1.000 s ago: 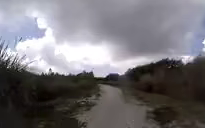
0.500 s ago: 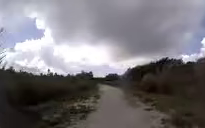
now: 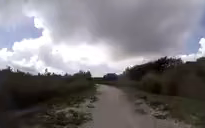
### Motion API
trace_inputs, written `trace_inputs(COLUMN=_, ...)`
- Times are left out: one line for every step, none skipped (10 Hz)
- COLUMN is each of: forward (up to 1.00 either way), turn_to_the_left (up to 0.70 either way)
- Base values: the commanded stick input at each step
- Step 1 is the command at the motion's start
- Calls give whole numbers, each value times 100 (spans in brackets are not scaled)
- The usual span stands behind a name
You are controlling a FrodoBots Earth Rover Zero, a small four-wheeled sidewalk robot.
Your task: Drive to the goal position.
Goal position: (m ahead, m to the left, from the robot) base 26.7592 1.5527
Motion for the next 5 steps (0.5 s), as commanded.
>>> trace_inputs(forward=85, turn_to_the_left=0)
trace_inputs(forward=85, turn_to_the_left=0)
trace_inputs(forward=85, turn_to_the_left=0)
trace_inputs(forward=85, turn_to_the_left=0)
trace_inputs(forward=85, turn_to_the_left=0)
